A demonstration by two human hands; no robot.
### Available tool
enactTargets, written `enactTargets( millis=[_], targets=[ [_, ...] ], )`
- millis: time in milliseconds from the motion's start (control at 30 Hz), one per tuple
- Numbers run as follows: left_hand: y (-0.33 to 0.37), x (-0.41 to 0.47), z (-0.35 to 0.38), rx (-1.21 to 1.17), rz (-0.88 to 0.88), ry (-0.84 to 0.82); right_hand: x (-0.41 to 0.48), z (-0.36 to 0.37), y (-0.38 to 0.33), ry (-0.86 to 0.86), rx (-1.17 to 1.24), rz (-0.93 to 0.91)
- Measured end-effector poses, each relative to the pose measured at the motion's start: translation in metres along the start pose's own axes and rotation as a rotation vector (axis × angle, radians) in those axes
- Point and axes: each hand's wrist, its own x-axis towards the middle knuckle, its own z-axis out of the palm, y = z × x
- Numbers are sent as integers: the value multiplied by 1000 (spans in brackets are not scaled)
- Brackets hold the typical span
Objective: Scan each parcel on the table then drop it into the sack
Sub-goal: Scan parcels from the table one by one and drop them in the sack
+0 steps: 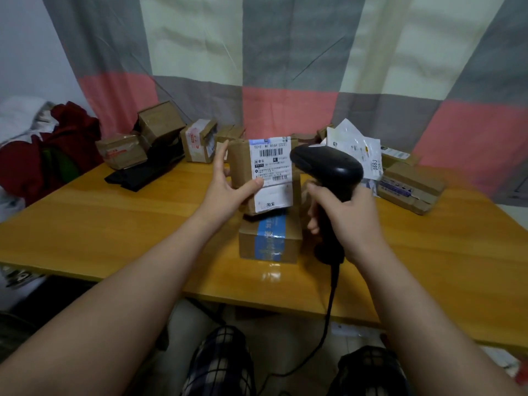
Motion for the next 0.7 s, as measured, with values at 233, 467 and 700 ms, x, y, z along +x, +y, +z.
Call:
enactTargets(
  millis=[233, 467, 700],
  targets=[
    [-5, -1, 1, -7, 5, -7, -23, 13, 4, 16, -114, -33],
    [-5, 1, 0, 10, 15, -13, -28, 12, 1, -3, -121, -17],
    [-5, -5, 0, -13, 52, 22, -31, 15, 1, -19, -65, -17]
  ],
)
